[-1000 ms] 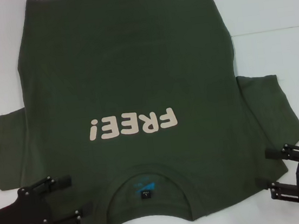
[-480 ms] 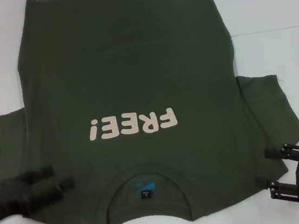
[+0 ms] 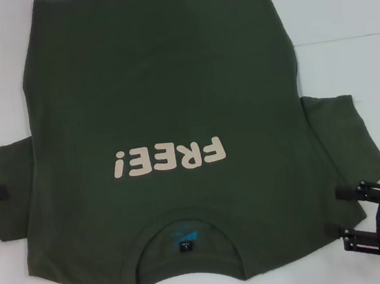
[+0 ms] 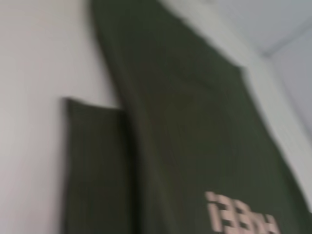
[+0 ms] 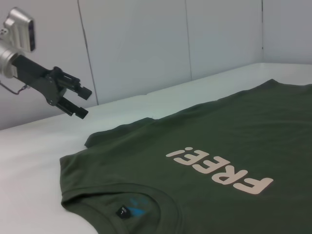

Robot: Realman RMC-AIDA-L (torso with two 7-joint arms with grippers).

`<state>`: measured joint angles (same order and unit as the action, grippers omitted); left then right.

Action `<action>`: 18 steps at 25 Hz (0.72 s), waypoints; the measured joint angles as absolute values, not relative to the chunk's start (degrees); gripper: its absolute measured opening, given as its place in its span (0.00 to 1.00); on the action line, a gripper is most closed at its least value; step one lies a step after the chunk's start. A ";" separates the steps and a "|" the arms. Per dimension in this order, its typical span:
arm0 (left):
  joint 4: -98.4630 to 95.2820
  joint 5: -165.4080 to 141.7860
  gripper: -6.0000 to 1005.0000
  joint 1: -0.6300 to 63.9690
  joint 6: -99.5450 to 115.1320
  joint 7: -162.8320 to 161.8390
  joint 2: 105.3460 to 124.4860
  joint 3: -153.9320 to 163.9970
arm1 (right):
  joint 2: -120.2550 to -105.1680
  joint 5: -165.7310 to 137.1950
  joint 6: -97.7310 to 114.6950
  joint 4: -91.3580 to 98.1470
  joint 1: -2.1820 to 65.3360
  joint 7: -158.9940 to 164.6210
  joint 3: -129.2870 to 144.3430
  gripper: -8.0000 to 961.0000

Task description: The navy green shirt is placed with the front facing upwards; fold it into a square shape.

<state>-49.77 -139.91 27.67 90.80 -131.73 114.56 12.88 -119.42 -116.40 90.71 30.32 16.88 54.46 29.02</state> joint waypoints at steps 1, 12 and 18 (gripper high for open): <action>-49.70 -141.66 0.82 28.49 90.27 -133.56 114.17 12.85 | -119.43 -116.42 90.73 30.32 16.94 54.47 29.07 0.80; -47.77 -153.82 0.82 32.57 79.57 -142.73 112.96 17.22 | -119.43 -116.63 91.12 30.14 17.08 54.83 29.12 0.80; -45.30 -153.98 0.82 32.85 77.41 -142.59 112.98 17.70 | -119.42 -116.63 91.13 30.03 17.03 54.84 29.08 0.80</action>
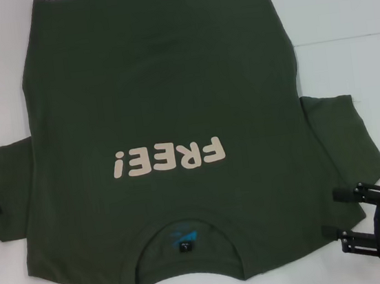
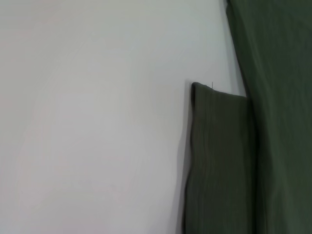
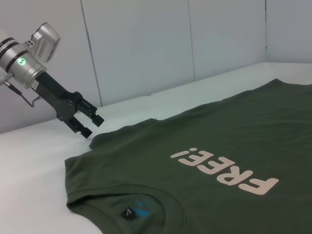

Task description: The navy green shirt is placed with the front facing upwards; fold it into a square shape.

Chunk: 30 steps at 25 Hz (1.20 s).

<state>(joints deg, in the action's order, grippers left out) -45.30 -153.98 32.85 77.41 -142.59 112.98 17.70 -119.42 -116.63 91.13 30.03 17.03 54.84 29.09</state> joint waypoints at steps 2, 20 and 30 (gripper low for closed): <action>-45.12 -153.99 0.82 32.95 77.20 -142.54 112.95 17.79 | -119.43 -116.63 91.07 30.00 17.07 54.86 29.09 0.80; -43.44 -154.08 0.82 33.30 74.89 -142.59 112.98 18.11 | -119.43 -116.63 90.75 29.77 16.81 54.93 29.30 0.80; -42.86 -154.09 0.82 33.59 74.20 -142.86 113.05 19.12 | -119.43 -116.63 90.88 29.80 16.70 54.93 29.31 0.80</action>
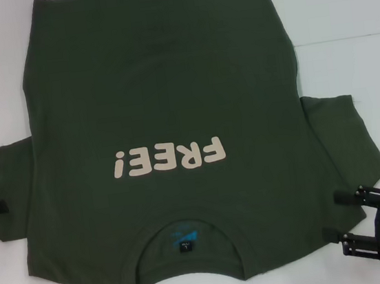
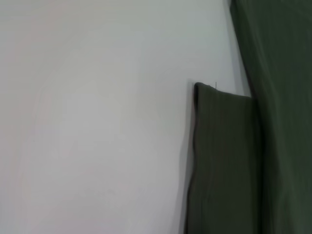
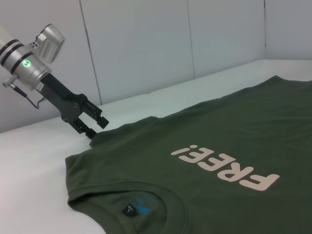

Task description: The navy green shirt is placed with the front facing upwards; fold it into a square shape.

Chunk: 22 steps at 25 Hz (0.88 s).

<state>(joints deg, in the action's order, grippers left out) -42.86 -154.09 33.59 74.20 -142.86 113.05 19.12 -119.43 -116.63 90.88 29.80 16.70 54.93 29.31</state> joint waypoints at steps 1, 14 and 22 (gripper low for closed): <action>-42.86 -154.08 0.82 33.63 74.17 -142.94 113.09 19.30 | -119.43 -116.63 90.88 29.80 16.70 54.93 29.33 0.80; -40.10 -153.72 0.82 35.30 73.99 -142.88 113.12 19.61 | -119.43 -116.63 90.72 29.72 16.78 54.93 29.51 0.80; -39.97 -153.48 0.78 35.26 73.28 -143.12 113.30 19.47 | -119.42 -116.63 90.97 29.70 16.66 54.93 29.21 0.80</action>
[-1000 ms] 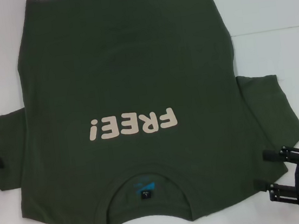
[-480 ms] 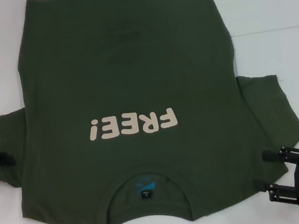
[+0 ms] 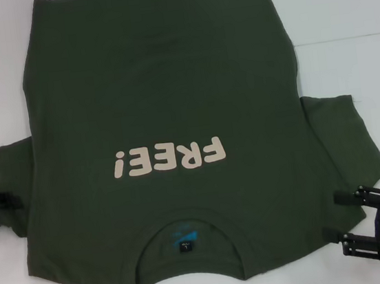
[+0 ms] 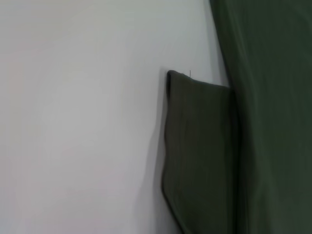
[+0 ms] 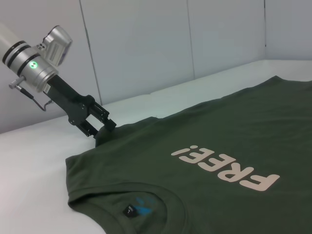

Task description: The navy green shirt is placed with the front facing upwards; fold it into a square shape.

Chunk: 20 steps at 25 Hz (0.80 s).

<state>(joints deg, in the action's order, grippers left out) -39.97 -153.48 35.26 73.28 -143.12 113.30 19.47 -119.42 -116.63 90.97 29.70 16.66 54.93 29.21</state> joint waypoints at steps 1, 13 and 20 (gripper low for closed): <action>-40.01 -153.54 0.77 35.21 73.09 -143.13 113.35 19.56 | -119.43 -116.63 91.00 29.70 16.65 54.93 29.17 0.80; -39.90 -153.71 0.40 35.27 72.14 -143.06 113.50 19.87 | -119.43 -116.63 91.14 29.71 16.61 54.93 29.09 0.80; -39.96 -153.70 0.16 35.50 71.99 -142.62 113.41 19.87 | -119.43 -116.62 91.15 29.71 16.61 54.93 29.09 0.80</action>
